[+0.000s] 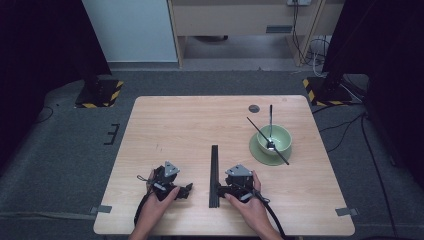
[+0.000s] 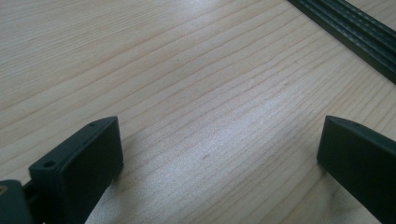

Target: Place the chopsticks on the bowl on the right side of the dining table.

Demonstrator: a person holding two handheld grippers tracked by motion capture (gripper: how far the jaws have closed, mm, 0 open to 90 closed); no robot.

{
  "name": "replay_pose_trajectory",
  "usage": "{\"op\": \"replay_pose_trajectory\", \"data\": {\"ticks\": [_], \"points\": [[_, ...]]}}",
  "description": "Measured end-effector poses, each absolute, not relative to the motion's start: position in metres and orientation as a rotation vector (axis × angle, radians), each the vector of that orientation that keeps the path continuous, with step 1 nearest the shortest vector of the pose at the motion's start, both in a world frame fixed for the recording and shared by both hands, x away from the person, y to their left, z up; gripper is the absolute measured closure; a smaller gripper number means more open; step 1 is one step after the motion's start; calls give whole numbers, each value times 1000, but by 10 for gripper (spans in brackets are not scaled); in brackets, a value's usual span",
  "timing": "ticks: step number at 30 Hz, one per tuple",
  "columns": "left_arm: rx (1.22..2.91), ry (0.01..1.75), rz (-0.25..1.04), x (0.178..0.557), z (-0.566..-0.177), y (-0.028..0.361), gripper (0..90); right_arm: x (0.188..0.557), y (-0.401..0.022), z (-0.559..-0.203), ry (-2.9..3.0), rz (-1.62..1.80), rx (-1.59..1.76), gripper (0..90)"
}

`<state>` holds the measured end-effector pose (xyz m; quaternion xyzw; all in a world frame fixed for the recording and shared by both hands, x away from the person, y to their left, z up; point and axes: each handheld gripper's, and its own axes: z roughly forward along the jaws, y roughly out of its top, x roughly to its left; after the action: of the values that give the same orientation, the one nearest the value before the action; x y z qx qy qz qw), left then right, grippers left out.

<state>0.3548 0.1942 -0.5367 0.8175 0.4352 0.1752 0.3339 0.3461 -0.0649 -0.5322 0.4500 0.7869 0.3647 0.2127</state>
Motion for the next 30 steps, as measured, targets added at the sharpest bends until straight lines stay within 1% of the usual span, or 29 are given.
{"op": "replay_pose_trajectory", "data": {"ticks": [30], "points": [[2135, 1136, 457, 355, -537, 194, 0, 346, -62, -535, 2197, 1004, 1243, 128]]}}
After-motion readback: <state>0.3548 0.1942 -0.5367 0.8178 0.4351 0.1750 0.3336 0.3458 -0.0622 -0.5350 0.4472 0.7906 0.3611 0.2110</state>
